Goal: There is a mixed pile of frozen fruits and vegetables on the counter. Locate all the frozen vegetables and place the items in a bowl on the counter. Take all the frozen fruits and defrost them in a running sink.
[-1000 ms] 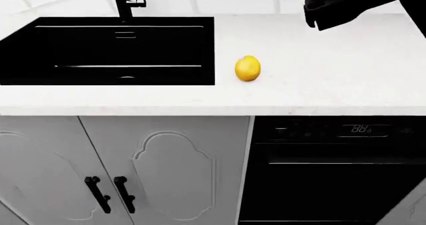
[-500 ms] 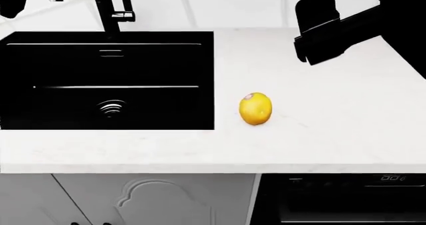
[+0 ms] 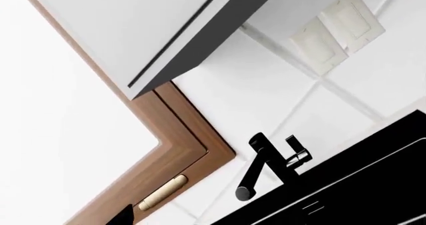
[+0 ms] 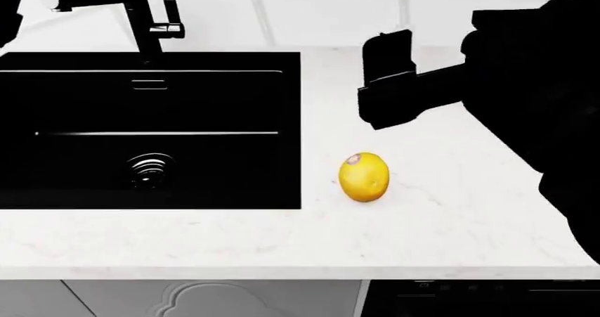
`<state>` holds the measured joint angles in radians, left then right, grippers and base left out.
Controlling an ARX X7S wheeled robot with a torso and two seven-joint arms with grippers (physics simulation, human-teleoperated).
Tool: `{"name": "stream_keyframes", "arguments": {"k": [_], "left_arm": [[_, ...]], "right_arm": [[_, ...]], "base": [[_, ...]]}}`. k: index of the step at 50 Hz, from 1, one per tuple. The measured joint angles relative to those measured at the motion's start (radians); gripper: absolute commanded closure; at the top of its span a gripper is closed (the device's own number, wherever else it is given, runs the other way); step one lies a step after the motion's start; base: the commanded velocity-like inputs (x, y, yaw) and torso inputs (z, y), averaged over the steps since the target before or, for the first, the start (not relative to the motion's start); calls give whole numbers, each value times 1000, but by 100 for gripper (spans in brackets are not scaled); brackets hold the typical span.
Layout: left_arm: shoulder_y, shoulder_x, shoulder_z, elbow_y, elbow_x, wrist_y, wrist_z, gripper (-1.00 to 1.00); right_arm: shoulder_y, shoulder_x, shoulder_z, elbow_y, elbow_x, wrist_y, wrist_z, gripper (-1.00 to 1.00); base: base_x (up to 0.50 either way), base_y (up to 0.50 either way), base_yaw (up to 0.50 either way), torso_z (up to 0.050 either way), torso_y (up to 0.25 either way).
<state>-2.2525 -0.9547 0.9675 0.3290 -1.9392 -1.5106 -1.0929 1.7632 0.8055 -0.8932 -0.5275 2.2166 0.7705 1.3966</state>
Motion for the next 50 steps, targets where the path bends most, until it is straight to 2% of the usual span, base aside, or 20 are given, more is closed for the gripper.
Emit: {"name": "stream_keyframes", "arguments": {"k": [7, 15, 50], "left_arm": [[-6, -7, 10, 3, -6, 6, 0, -100], [-6, -12, 17, 8, -9, 14, 2, -100], [8, -29, 35, 27, -7, 35, 5, -100]], "right_arm": [[-105, -31, 14, -27, 35, -132, -2, -100], [-178, -56, -1, -44, 52, -199, 1, -100], [-285, -41, -86, -33, 14, -207, -8, -100]], "base": [[0, 0, 0, 0, 0], [0, 0, 0, 0, 0], [0, 0, 0, 0, 0]]}}
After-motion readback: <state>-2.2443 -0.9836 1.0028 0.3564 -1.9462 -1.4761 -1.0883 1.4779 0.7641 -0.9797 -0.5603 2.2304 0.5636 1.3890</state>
